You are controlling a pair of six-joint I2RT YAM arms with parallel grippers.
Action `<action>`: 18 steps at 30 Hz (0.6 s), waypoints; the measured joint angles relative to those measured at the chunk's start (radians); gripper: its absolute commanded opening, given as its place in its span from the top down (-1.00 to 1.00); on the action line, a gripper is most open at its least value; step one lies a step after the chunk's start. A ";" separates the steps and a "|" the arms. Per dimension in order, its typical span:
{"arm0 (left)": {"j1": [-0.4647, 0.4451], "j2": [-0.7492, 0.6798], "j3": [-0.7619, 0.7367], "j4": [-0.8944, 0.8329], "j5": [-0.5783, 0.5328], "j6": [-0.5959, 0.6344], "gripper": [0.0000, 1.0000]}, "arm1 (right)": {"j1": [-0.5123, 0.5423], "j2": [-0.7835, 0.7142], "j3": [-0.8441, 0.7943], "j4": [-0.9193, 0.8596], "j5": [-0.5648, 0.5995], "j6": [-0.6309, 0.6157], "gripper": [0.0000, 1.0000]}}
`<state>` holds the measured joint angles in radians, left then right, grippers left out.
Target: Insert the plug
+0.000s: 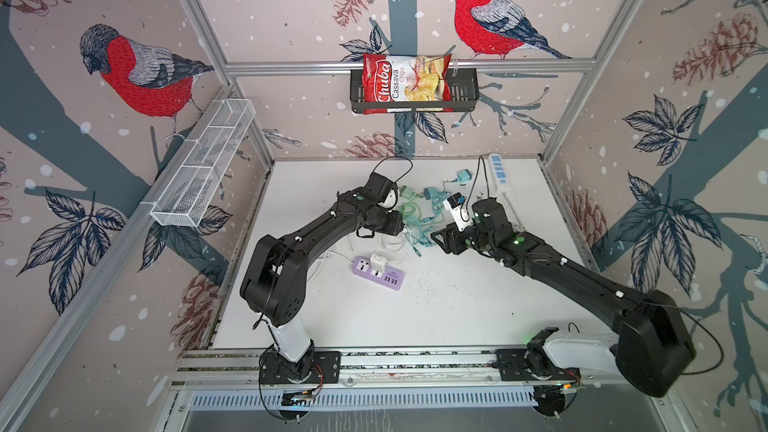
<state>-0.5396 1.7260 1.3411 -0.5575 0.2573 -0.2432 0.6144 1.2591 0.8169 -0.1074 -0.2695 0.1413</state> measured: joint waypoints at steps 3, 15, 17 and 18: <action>0.000 -0.003 0.000 0.031 0.056 -0.021 0.39 | -0.007 -0.026 -0.024 0.051 -0.048 0.072 -0.39; 0.012 -0.103 -0.085 0.116 0.080 -0.049 0.43 | -0.037 0.093 -0.021 0.201 -0.095 0.267 -0.30; 0.013 -0.127 -0.108 0.135 0.077 -0.048 0.43 | -0.057 0.116 -0.026 0.228 -0.076 0.319 -0.30; 0.013 -0.138 -0.122 0.145 0.077 -0.048 0.43 | -0.066 0.129 -0.027 0.238 -0.077 0.338 -0.28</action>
<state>-0.5266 1.5879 1.2190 -0.4129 0.3344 -0.2913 0.5484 1.3884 0.7902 0.1310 -0.3462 0.4797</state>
